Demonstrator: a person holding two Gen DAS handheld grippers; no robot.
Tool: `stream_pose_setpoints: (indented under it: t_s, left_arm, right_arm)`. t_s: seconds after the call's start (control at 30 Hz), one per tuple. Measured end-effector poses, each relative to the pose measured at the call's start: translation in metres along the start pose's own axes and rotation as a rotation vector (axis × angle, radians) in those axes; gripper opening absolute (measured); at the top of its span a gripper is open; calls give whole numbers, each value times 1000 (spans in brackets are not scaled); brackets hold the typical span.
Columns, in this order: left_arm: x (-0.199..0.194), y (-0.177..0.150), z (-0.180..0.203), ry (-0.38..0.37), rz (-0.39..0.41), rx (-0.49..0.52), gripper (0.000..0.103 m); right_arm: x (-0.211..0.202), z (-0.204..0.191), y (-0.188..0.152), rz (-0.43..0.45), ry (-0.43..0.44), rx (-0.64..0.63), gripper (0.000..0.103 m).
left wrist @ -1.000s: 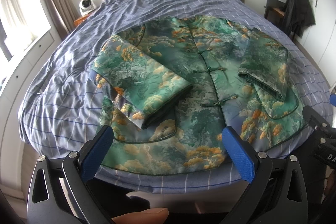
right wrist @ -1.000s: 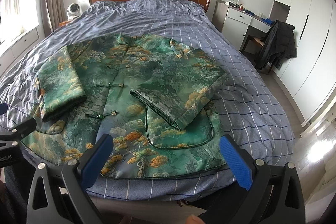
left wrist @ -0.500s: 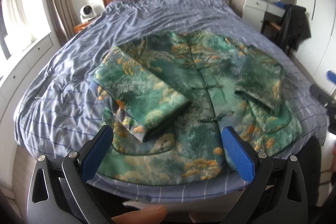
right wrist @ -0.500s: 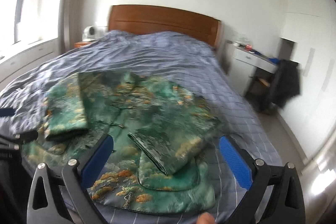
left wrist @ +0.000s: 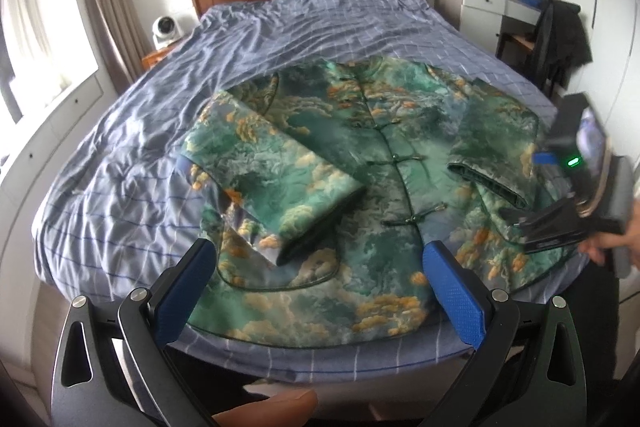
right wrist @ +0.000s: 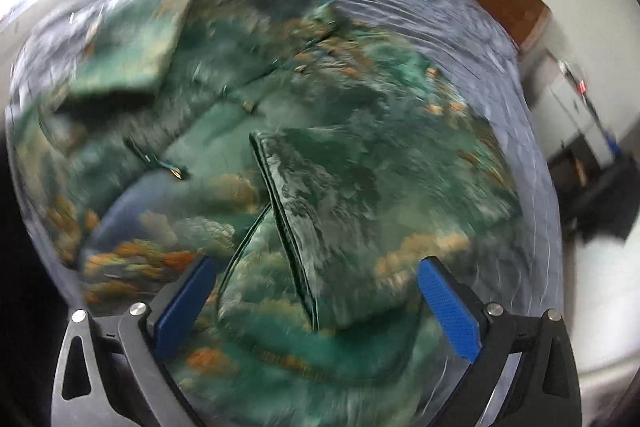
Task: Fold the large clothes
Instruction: 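Grasp the cuff of the folded sleeve nearest the right tool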
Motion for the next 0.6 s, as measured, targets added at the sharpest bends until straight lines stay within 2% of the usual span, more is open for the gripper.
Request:
stream_pose_setpoints:
  t_s: [0.1, 0.2, 0.23, 0.27, 0.3, 0.33, 0.37, 0.53, 0.6]
  left_arm:
    - [5, -5, -6, 1, -34, -29, 103]
    - [9, -6, -11, 29, -47, -24, 103]
    - [9, -7, -12, 32, -49, -24, 103]
    - [10, -7, -12, 35, -50, -24, 103]
    - [11, -7, -12, 37, -52, -23, 103]
    - [12, -7, -12, 39, -54, -21, 103]
    - [13, -6, -10, 38, -55, -17, 103]
    - [11, -1, -4, 31, -39, 10, 103]
    - [11, 2, -2, 29, -33, 15, 103]
  right_arm:
    - [27, -2, -3, -10, -3, -18, 102]
    - [39, 12, -6, -16, -26, 60, 102]
    - [38, 19, -7, -8, -28, 103, 91]
    - [37, 23, -6, -4, -22, 132, 64]
    - [34, 28, -6, -4, 1, 174, 48]
    - [29, 37, -6, 0, 38, 241, 24]
    - [22, 46, -5, 14, 36, 289, 13]
    - [-44, 127, 9, 202, -124, 465, 8]
    - [-81, 175, 4, 279, -218, 549, 8]
Point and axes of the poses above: each gripper's, at about its wrist camera, not at the fingertips, and x roughly the way its jaws point, z to its right, y to its top, the point moved 7 cm from there along x, roughly the way its jaws point, and after that the axes turned 13 degrees about z, right-handed, at the moved point
